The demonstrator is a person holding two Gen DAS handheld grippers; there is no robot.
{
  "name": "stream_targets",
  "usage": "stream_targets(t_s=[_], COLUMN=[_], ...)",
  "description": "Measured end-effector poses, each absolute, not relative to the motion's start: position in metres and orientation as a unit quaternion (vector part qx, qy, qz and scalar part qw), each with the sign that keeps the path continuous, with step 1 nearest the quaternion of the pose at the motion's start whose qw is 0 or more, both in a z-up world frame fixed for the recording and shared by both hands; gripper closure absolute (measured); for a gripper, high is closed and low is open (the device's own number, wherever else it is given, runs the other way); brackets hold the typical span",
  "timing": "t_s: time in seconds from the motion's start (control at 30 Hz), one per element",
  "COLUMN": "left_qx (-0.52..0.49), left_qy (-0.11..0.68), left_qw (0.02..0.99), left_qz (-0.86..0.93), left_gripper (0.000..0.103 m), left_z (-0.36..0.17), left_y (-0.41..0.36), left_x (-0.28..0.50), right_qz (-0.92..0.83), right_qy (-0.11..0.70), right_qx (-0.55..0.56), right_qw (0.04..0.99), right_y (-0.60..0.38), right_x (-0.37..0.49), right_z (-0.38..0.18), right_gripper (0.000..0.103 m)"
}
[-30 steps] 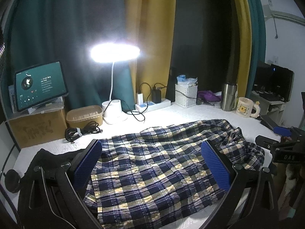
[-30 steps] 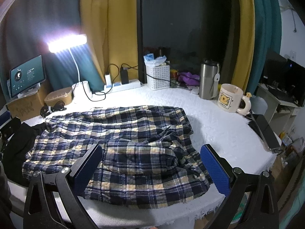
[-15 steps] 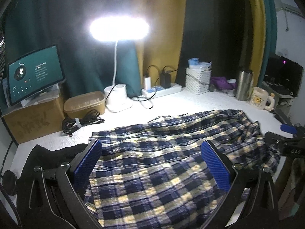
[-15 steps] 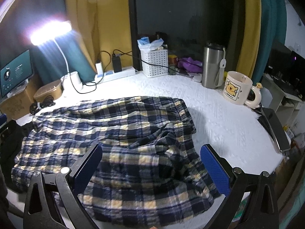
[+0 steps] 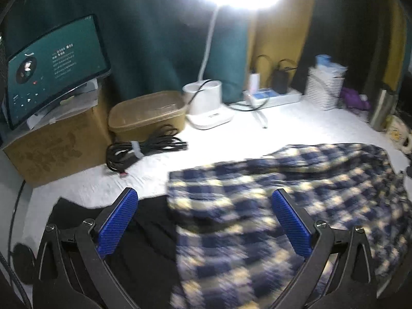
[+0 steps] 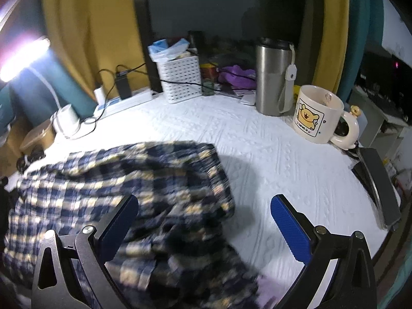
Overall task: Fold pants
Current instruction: 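Lower both tools onto the plaid pants waistband and close both grippers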
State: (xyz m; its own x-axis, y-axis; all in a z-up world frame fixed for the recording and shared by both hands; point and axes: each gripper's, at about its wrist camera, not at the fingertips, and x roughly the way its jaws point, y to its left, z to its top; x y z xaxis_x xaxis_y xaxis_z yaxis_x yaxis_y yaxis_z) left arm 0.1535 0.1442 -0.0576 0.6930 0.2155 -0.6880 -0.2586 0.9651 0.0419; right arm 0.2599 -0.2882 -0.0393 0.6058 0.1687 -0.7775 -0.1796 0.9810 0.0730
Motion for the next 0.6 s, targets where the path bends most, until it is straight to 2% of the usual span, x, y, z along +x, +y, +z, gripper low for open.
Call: stream_targets(t_s=[0.17,0.27,0.33,0.43,0.6], left_qx=[-0.029,-0.035,-0.046,-0.059,-0.068], left_qy=[0.405,0.421,0.431,0.446,0.472], left_qw=[0.905,0.898,0.894,0.887,0.875], left_qz=[0.127,0.122,0.116,0.105,0.087], left_gripper=[0.001,0.001,0.002,0.006,0.013], left_z=[-0.077,-0.088,-0.093,-0.103,-0.118], left_y=[0.174,0.186,0.193,0.2,0.204], left_x=[0.188,0.207,0.216,0.229,0.243], right_qz=[0.105,0.113,0.127,0.149,0.199], right_qy=[0.425,0.43,0.433,0.448,0.485], right_qx=[-0.015,-0.021,-0.019,-0.014,0.023], right_qw=[0.899,0.895,0.892,0.881,0.851], right_y=[-0.297,-0.3,-0.304,-0.311,-0.318], right_x=[0.287,0.305,0.319,0.345,0.387], right_z=[-0.038,-0.041,-0.044,-0.053,-0.078], right_gripper=[0.001,0.007,0.007,0.009,0.018])
